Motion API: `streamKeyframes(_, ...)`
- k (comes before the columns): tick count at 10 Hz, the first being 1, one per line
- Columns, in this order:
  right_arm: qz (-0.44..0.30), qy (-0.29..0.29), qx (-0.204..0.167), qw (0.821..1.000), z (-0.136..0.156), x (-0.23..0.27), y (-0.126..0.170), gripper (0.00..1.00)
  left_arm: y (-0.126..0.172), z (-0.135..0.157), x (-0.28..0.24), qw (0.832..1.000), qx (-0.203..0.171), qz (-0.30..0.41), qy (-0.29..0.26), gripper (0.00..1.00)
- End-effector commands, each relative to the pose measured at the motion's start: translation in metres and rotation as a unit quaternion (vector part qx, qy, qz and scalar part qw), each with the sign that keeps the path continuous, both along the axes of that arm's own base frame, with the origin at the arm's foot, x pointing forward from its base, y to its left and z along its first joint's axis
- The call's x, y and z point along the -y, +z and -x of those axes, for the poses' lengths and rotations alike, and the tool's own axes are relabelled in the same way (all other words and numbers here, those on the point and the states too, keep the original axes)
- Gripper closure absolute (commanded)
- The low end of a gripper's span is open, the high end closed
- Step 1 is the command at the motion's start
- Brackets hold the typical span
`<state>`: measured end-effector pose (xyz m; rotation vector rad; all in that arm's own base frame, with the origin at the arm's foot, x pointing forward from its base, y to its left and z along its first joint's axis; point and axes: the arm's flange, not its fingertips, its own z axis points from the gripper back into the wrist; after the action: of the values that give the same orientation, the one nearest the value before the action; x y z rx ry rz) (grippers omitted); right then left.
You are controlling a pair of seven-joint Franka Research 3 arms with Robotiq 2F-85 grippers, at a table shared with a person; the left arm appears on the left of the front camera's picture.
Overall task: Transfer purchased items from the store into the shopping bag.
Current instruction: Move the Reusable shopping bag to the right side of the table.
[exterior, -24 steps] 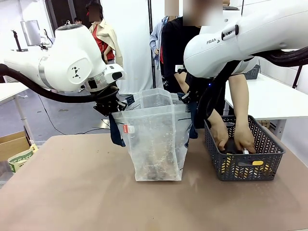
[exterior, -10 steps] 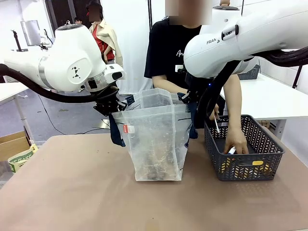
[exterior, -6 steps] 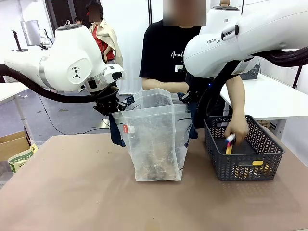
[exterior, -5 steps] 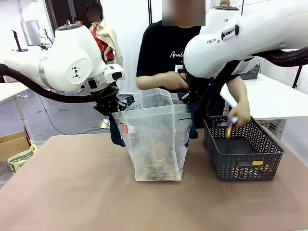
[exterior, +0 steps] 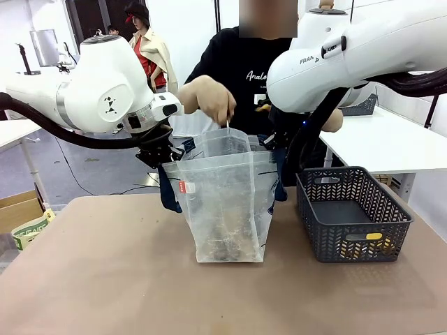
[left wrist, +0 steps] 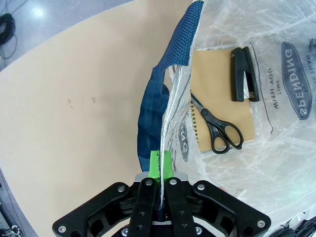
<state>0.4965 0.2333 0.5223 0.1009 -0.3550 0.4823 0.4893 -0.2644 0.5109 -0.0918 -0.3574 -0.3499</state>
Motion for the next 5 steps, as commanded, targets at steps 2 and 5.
streamKeyframes(2,0.0,-0.001,0.001,1.0,0.0,0.0006,0.001,1.0,0.0004,-0.0005,-0.001,1.0,0.0,0.002,0.002,1.0)
streamKeyframes(5,0.0,-0.001,0.001,1.0,0.0,0.0006,0.001,1.0,0.0004,-0.0005,-0.001,1.0,0.0,0.002,0.002,1.0)
